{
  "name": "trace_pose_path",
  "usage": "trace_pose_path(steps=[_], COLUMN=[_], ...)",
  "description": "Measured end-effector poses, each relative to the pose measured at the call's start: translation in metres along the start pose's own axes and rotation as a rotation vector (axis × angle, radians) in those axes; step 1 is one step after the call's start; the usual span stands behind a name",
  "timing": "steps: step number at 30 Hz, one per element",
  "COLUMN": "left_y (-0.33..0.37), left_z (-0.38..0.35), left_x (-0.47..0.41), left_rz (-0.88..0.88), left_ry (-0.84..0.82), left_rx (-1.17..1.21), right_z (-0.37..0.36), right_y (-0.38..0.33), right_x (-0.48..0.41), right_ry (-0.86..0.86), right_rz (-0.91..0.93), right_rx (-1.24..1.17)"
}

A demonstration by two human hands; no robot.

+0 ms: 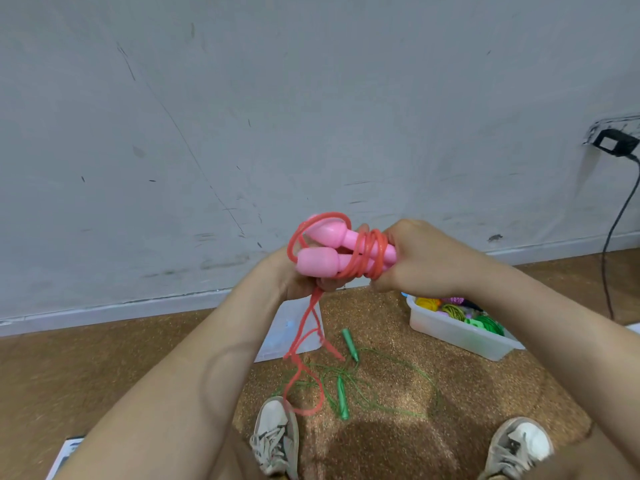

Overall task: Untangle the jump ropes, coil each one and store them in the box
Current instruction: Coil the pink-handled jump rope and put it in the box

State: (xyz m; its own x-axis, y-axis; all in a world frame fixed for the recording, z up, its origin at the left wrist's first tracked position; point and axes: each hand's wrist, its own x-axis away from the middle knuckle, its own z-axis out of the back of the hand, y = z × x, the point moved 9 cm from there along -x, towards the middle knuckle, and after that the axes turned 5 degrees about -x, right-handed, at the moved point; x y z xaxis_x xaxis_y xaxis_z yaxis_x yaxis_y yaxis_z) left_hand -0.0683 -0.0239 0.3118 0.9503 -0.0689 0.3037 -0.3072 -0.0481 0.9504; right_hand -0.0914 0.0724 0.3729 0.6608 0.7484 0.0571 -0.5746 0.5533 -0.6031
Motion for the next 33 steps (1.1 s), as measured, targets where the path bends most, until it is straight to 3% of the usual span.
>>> trace_pose_path(steps=[2, 5, 11, 15, 20, 24, 28, 33], left_y=[0.001, -0.004, 0.009, 0.024, 0.047, 0.058, 0.066, 0.068], left_z=[-0.008, -0.014, -0.011, -0.005, -0.014, -0.037, -0.047, -0.048], left_x=[0.003, -0.002, -0.005, 0.002, 0.012, 0.022, 0.025, 0.025], left_rz=[0.007, 0.019, -0.107, -0.187, -0.302, -0.393, -0.492, -0.584], left_ry=[-0.029, -0.017, 0.182, 0.302, 0.449, 0.494, 0.448, 0.357], left_rx=[-0.036, -0.016, -0.164, -0.568, -1.352, -1.772, -1.874, -1.739], right_z=[-0.002, -0.001, 0.006, 0.011, 0.025, 0.029, 0.015, -0.017], right_y=[-0.002, -0.001, 0.041, 0.064, 0.074, 0.073, 0.065, 0.042], right_x=[0.001, -0.001, -0.009, -0.012, -0.018, -0.022, -0.023, -0.013], right_ry=[-0.015, 0.007, 0.128, 0.205, 0.339, 0.322, 0.234, 0.016], right_rz=[0.026, 0.025, -0.250, -0.354, -0.329, -0.297, -0.264, -0.192], right_rx=[-0.077, -0.414, -0.621, -0.652, -0.267, 0.065, 0.369, 0.617])
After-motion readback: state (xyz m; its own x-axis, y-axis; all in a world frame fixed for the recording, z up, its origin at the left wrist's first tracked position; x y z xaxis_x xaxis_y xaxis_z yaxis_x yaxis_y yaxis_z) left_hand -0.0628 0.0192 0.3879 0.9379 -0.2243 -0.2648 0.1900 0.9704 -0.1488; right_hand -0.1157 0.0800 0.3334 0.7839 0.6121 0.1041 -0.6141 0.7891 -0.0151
